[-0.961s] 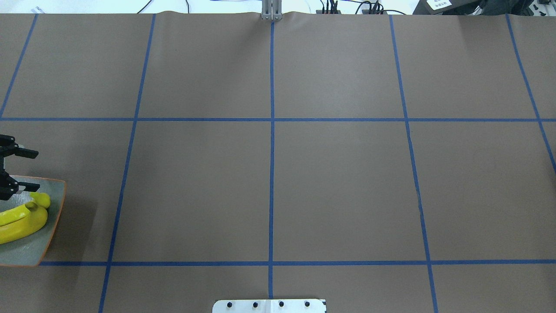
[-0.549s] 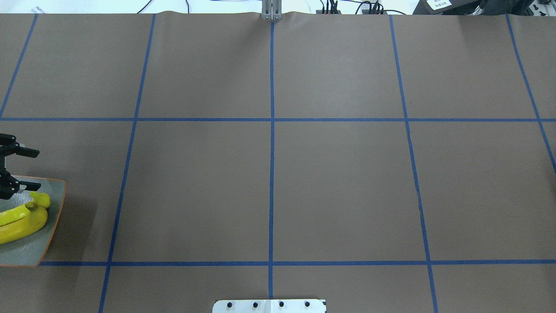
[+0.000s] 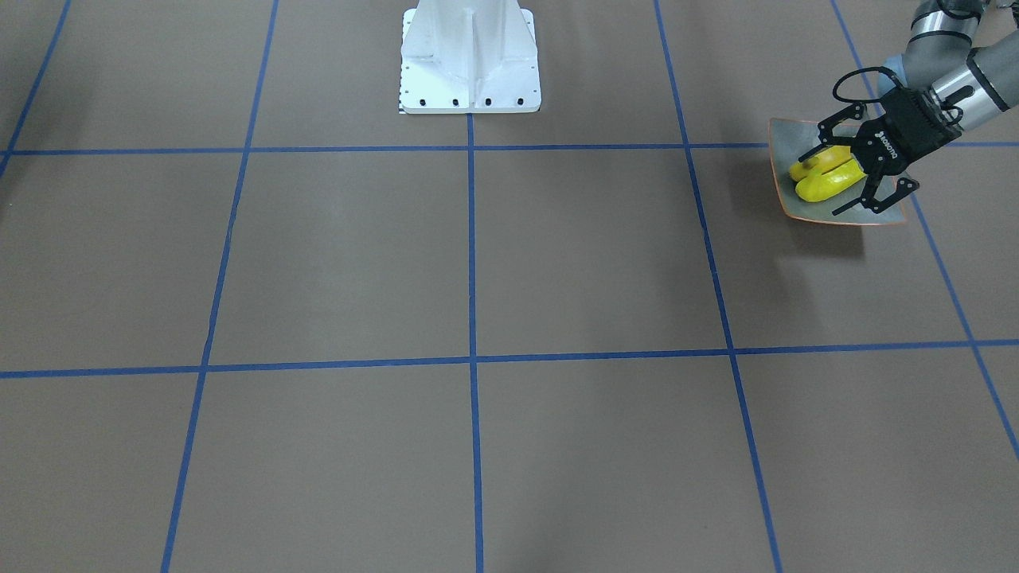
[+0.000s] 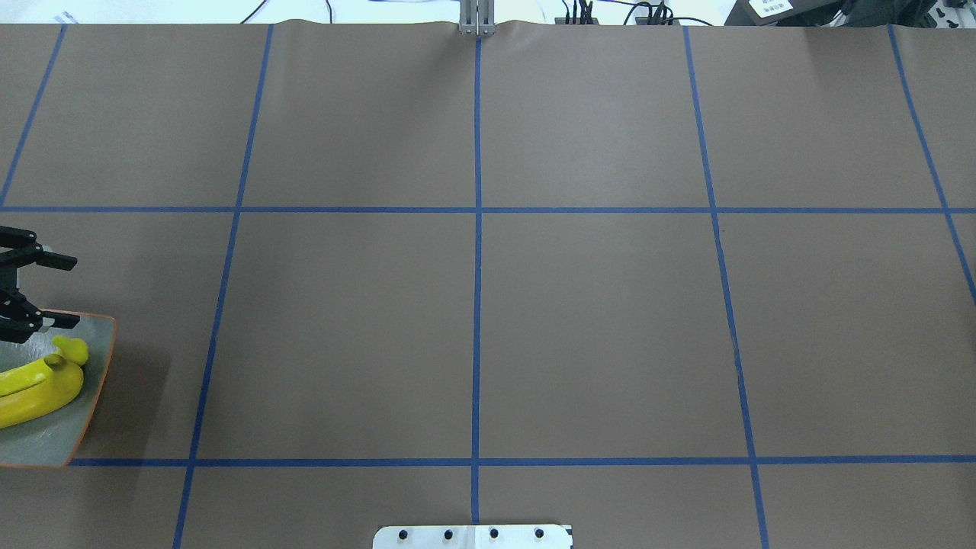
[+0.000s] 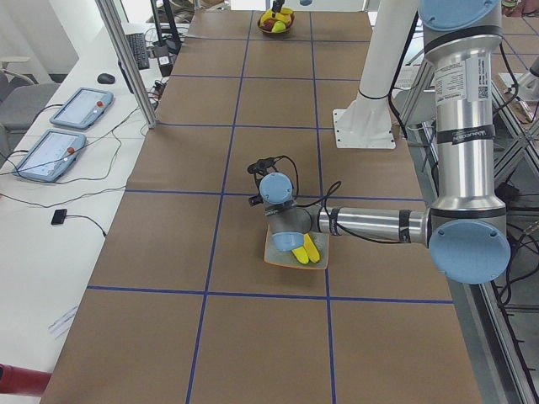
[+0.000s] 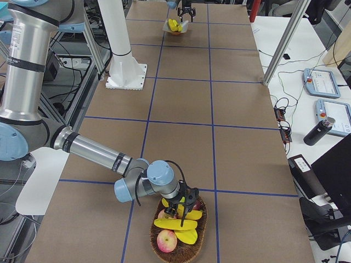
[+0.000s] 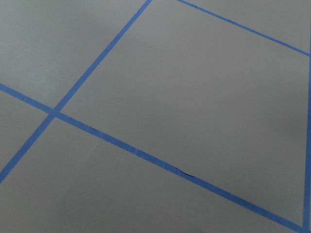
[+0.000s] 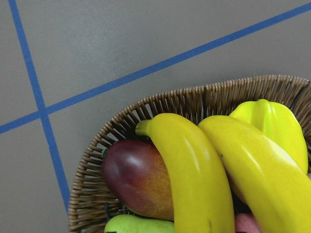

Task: Transfer all bananas from basket to plate

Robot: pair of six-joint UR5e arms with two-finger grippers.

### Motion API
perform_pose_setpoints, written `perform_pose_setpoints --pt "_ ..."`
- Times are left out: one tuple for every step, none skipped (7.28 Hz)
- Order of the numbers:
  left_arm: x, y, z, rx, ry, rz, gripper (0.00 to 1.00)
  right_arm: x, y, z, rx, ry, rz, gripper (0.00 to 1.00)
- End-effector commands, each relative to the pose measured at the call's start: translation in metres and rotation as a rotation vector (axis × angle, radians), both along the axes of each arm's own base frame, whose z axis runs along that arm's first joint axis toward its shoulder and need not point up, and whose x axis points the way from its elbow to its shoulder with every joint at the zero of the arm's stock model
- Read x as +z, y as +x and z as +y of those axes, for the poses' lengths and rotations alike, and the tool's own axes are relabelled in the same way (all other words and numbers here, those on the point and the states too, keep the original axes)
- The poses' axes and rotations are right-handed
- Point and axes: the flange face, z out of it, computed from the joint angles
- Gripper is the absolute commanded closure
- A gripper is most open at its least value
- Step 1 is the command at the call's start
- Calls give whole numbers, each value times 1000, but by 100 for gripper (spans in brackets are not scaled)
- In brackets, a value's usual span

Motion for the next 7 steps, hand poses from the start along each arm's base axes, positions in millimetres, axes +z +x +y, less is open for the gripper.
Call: perform_pose_setpoints --pt "-3 3 -4 -1 -5 2 0 1 -3 0 -6 -1 0 24" --pt "-4 3 -5 -2 -6 3 0 1 -4 0 -9 -1 0 33" --pt "-5 4 -6 -2 -6 4 0 1 -7 -1 -15 1 0 34" --pt "-4 4 -6 -2 -7 3 0 1 -9 -1 -22 1 0 44" --pt "-5 4 -6 -2 -7 4 0 0 -10 -2 -25 3 2 55" --pt "-4 4 -6 -2 -9 3 0 -1 -10 -4 -30 10 3 78" --pt "-4 4 -6 -2 -9 3 0 -5 -10 -7 -31 22 5 100"
